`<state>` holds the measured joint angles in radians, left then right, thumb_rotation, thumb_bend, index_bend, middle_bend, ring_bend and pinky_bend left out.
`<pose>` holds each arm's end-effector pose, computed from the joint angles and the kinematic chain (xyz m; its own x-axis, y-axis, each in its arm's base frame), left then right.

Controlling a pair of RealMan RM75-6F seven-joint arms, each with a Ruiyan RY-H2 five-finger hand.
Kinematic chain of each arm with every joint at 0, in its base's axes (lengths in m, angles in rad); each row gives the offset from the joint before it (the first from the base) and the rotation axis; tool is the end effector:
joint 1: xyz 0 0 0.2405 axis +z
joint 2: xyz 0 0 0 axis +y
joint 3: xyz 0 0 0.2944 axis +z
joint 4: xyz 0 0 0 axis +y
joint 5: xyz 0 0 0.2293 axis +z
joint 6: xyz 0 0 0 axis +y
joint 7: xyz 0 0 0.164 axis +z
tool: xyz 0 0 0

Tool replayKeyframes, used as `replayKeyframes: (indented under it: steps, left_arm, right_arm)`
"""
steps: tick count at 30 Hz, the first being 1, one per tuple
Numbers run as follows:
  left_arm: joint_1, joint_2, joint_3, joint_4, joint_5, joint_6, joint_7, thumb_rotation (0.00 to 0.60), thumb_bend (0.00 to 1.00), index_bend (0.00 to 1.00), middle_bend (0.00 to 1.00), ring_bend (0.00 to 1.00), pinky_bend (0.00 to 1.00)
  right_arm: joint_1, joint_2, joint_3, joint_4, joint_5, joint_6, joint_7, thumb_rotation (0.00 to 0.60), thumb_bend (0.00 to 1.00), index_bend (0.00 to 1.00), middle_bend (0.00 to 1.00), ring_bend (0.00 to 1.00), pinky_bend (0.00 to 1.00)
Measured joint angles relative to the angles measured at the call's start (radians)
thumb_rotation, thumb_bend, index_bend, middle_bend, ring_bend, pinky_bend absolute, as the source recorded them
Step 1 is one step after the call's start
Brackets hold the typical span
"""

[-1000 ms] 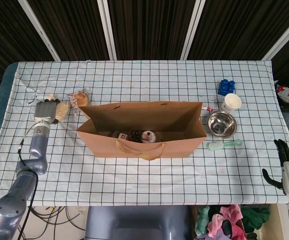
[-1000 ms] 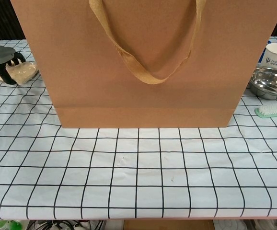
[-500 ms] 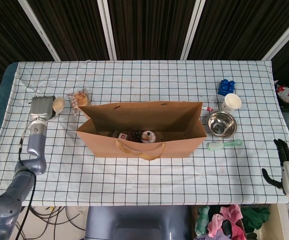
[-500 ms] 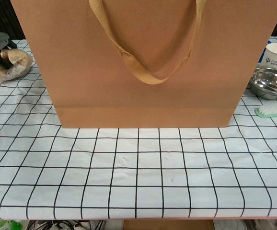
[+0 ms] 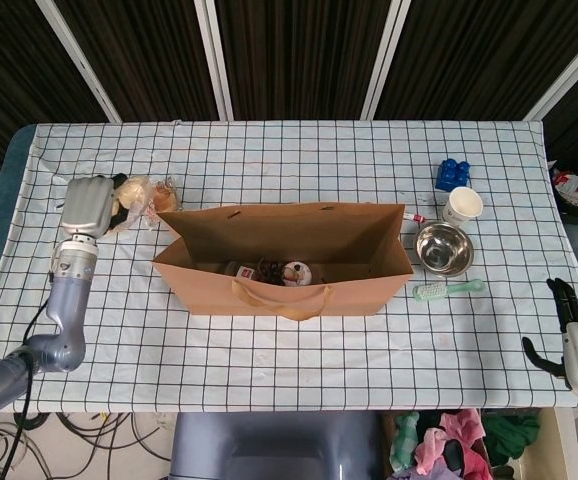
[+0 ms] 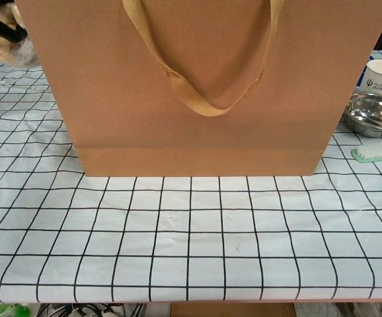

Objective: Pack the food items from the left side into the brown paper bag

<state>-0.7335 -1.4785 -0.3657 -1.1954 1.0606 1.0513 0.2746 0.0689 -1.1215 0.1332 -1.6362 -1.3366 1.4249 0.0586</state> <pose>-0.2229 0.4840 0.0832 0.4496 -0.0881 0.8889 0.8852 -0.0892 -0.4566 -0.3708 -0.2163 0.1687 0.2885 0.0236 0.9572 -0.9466 0.1569 0.2815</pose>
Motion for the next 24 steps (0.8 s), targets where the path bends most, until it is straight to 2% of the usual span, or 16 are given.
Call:
replayKeyframes:
  steps: [4, 7, 10, 18, 24]
  left_arm:
    - [0.03, 0.117, -0.033, -0.302, 0.017, 0.095, 0.051, 0.6, 0.6, 0.58, 0.64, 0.52, 0.68]
    - [0.045, 0.18, -0.059, -0.475, 0.063, 0.189, 0.087, 0.6, 0.6, 0.58, 0.64, 0.52, 0.68]
    - [0.053, 0.225, -0.085, -0.593, 0.107, 0.281, 0.144, 0.6, 0.6, 0.58, 0.64, 0.52, 0.68]
    - [0.047, 0.267, -0.135, -0.753, 0.13, 0.386, 0.313, 0.6, 0.6, 0.59, 0.63, 0.52, 0.68]
    - [0.025, 0.273, -0.159, -0.835, 0.161, 0.403, 0.299, 0.6, 0.6, 0.6, 0.63, 0.51, 0.67]
  right_arm:
    - [0.0, 0.0, 0.0, -0.001, 0.0, 0.001, 0.001, 0.6, 0.27, 0.03, 0.05, 0.16, 0.28]
    - [-0.001, 0.001, 0.001, -0.001, 0.002, 0.0, 0.005, 0.6, 0.27, 0.03, 0.05, 0.16, 0.28]
    - [0.0, 0.001, 0.0, 0.0, -0.001, -0.001, 0.006, 0.6, 0.27, 0.03, 0.05, 0.16, 0.28]
    - [0.002, 0.0, 0.001, 0.002, -0.003, -0.002, 0.012, 0.6, 0.27, 0.03, 0.05, 0.16, 0.28]
    - [0.001, 0.0, 0.004, 0.005, 0.001, -0.001, 0.015, 0.6, 0.27, 0.03, 0.05, 0.16, 0.28]
